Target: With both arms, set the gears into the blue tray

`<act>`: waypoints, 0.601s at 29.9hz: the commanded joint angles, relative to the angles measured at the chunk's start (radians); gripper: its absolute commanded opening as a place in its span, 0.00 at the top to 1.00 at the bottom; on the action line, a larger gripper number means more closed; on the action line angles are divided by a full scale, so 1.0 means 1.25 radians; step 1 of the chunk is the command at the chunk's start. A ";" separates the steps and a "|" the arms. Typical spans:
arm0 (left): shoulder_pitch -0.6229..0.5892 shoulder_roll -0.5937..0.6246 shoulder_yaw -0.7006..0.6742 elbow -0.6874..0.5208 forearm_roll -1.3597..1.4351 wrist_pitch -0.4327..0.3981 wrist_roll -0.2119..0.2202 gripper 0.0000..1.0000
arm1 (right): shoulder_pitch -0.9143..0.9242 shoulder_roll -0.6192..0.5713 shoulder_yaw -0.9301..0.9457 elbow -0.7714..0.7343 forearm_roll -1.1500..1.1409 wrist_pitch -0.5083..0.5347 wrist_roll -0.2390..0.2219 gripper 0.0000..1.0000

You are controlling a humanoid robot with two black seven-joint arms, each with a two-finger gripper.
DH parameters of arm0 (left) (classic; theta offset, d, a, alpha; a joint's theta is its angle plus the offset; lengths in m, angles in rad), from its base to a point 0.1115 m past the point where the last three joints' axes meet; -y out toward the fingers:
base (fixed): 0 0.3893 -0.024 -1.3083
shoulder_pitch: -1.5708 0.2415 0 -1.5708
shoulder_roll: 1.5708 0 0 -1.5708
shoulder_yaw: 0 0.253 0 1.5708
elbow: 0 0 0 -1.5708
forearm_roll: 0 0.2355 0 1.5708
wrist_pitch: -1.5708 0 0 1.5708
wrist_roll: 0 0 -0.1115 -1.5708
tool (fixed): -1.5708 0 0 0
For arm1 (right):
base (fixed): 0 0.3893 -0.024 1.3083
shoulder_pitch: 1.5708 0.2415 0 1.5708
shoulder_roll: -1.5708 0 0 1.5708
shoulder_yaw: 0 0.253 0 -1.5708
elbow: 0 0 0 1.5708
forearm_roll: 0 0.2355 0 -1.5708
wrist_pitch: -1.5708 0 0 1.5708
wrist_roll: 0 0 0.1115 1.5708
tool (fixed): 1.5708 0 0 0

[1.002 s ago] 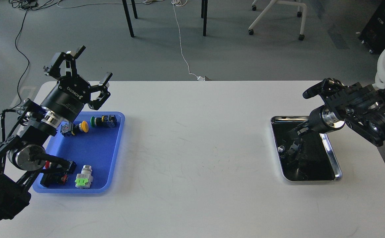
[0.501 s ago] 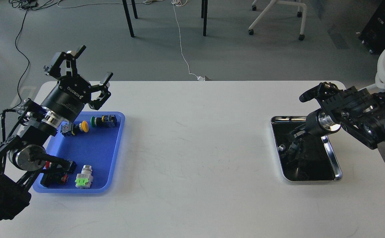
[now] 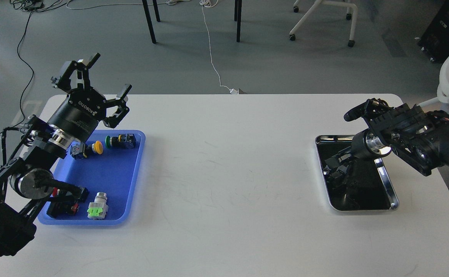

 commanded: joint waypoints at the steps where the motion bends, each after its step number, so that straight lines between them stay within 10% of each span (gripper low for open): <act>1: 0.000 0.000 0.000 0.000 0.000 0.000 0.000 0.01 | 0.002 -0.003 0.000 0.001 0.000 0.000 0.000 0.65; 18: 0.000 0.001 0.000 0.000 0.000 0.000 0.000 0.01 | 0.016 -0.011 -0.009 0.010 0.001 0.000 0.000 0.77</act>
